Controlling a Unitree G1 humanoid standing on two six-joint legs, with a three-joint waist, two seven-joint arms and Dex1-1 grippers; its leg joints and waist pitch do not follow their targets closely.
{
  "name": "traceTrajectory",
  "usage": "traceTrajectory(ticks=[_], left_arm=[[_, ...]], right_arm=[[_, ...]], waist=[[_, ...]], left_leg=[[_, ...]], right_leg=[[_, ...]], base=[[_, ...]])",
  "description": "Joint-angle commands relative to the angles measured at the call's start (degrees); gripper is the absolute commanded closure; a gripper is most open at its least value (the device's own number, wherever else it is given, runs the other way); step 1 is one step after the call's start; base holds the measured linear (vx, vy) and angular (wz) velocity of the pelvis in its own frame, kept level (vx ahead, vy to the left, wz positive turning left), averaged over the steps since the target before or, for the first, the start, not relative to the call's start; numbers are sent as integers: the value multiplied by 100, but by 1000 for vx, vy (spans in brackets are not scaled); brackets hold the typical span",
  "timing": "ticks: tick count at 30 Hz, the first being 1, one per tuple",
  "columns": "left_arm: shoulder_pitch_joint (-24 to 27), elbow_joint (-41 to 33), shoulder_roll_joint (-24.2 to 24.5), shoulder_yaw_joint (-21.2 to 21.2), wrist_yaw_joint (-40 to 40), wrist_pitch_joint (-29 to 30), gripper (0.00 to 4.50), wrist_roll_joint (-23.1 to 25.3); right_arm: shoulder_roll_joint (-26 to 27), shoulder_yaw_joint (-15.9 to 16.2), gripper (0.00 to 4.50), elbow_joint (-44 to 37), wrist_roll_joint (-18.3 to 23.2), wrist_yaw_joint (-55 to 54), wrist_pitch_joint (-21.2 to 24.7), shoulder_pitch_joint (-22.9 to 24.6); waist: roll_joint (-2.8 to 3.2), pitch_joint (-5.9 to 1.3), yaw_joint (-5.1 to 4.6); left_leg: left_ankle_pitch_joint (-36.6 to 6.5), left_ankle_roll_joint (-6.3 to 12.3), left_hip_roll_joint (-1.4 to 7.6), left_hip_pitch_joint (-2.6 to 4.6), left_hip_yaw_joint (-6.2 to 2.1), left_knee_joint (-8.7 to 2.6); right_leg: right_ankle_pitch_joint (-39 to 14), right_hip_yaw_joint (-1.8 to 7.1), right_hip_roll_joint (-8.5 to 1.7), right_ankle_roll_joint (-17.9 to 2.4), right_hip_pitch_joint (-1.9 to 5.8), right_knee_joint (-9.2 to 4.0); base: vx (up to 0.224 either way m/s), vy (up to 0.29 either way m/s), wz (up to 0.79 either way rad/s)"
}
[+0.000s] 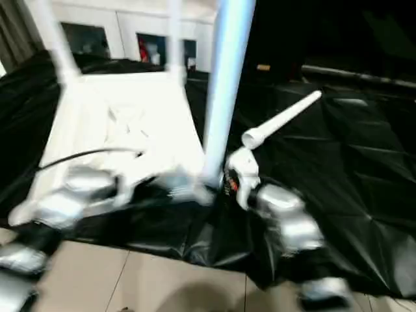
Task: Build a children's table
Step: Rotate leg to tighten
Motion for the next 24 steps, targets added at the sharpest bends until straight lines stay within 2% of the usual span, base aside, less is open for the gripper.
traceTrajectory(ticks=[1, 3, 5, 7, 8, 11, 15, 16, 18, 20, 21, 22, 23, 24], left_arm=[[-307, 103, -386, 252, 797, 130, 450, -90], [-406, 234, -604, 223, 1068, 173, 450, -33], [-436, 299, -680, 185, 1125, 149, 450, 28], [-457, 365, -727, 131, 1141, 63, 450, 107], [-449, 379, -692, 113, 1081, -22, 450, 117], [-414, 346, -564, 143, 989, -85, 450, 92], [-314, 274, -321, 200, 761, -285, 450, 35], [-271, 240, -242, 213, 682, -292, 450, 24], [-182, 158, -93, 234, 484, -339, 450, -26], [-117, 91, 20, 248, 355, -339, 450, -56], [5, -34, 202, 239, 24, -600, 450, -140], [133, -225, 339, 216, -375, -746, 450, -282], [133, -225, 339, 216, -375, -746, 450, -282], [250, -430, 459, 180, -749, -746, 450, -418]], right_arm=[[414, 114, 178, 487, -87, -632, 208, -21], [658, 96, 178, 833, -156, -1028, 48, -208], [736, 99, 178, 1004, -226, -1138, -46, -310], [804, 69, 178, 1176, -276, -1180, -190, -429], [835, -19, 123, 1170, -215, -1064, -318, -487], [764, -85, 100, 1020, -121, -803, -413, -479], [507, -35, 60, 814, -53, -362, -442, -460], [368, 40, 53, 691, -72, -171, -391, -426], [78, 190, 29, 325, -60, 269, -263, -290], [-130, 268, 29, 43, -29, 595, -162, -172], [-474, 370, 29, -323, -7, 1106, -122, -1], [-704, 416, 29, -460, -13, 1415, -160, 72], [-704, 416, 29, -460, -13, 1415, -160, 72], [-872, 444, 29, -535, -13, 1633, -192, 110]], waist=[[28, -360, -12], [40, -365, -33], [37, -373, -43], [37, -389, -35], [37, -396, -34], [23, -409, -26], [3, -399, -36], [-41, -393, -53], [-47, -382, -23], [-40, -385, -19], [-59, -381, -8], [-53, -381, -11], [-48, -389, -22], [-45, -384, -32]], left_leg=[[-964, 87, 84, -15, -20, -401], [-943, 71, 90, -41, -33, -413], [-972, 86, 93, -36, -35, -413], [-885, 163, 97, -56, -32, -414], [-834, 200, 100, -67, -29, -413], [-739, 272, 101, -85, -22, -408], [-718, 363, 107, -89, -18, -411], [-741, 367, 108, -92, -10, -410], [-712, 408, 109, -92, -13, -409], [-666, 430, 124, -107, -21, -417], [-673, 457, 124, -115, -28, -417], [-670, 482, 123, -111, -22, -416], [-663, 473, 133, -121, -22, -414], [-669, 470, 130, -116, -14, -414]], right_leg=[[-2893, 333, -451, -257, 304, -655], [-2762, 321, -444, -258, 307, -643], [-2686, 318, -442, -270, 304, -642], [-2362, 344, -439, -342, 321, -592], [-2194, 351, -438, -403, 331, -570], [-1912, 365, -435, -509, 354, -524], [-1899, 363, -438, -568, 359, -520], [-2040, 360, -438, -542, 355, -539], [-2117, 363, -440, -469, 365, -542], [-2052, 370, -445, -439, 364, -532], [-2061, 367, -442, -386, 377, -531], [-2060, 371, -447, -388, 363, -533], [-2025, 375, -453, -406, 368, -510], [-2030, 377, -442, -427, 350, -517]], base=[[0, 0, 0], [0, 0, 0], [0, 0, 0], [0, 0, 0], [0, 0, 0], [0, 0, 0], [0, 0, 0], [0, 0, 0], [0, 0, 0], [0, 0, 0], [0, 0, 0], [0, 0, 0], [0, 0, 0], [0, 0, 0]])
